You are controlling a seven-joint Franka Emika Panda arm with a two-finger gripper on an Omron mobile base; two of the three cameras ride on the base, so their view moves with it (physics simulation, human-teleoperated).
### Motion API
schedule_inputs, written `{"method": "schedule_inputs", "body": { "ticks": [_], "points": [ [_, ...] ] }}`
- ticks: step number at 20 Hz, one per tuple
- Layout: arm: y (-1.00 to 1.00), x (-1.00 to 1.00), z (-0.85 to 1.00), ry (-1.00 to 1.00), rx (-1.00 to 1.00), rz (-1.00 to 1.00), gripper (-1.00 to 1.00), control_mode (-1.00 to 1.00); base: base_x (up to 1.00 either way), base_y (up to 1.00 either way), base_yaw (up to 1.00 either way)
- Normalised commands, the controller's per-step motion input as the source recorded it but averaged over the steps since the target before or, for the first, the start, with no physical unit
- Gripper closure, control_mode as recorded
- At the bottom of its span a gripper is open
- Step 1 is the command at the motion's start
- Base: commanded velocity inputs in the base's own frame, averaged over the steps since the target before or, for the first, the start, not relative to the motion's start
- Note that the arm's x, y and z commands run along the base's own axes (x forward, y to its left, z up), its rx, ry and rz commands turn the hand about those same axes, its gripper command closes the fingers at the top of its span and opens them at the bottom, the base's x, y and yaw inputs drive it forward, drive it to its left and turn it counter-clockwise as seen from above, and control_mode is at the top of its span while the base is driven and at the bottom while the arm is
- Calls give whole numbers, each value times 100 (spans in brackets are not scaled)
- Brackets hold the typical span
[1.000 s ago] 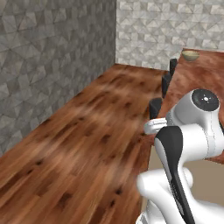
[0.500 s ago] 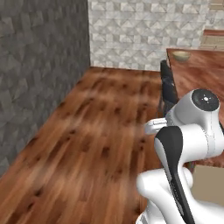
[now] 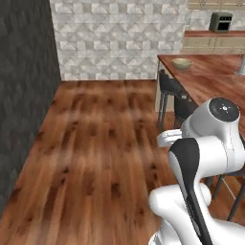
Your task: Open the fridge, grab two sodas, and place both sodas inside the bowl with ice on the dining counter.
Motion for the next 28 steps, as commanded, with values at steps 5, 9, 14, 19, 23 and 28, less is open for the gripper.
{"method": "schedule_inputs", "body": {
  "ticks": [5, 9, 14, 19, 23, 28],
  "points": [
    [0, 0, 0, 0, 0, 0, 100, 100, 96, 65, -49],
    [0, 0, 0, 0, 0, 0, 100, 100, 93, 63, -50],
    [0, 0, 0, 0, 0, 0, 100, 100, 92, 65, -49],
    [0, 0, 0, 0, 0, 0, 100, 100, 92, 69, -48],
    [0, 0, 0, 0, 0, 0, 100, 100, 94, 66, -49],
    [0, 0, 0, 0, 0, 0, 100, 100, 87, 76, -45]
  ]
}}
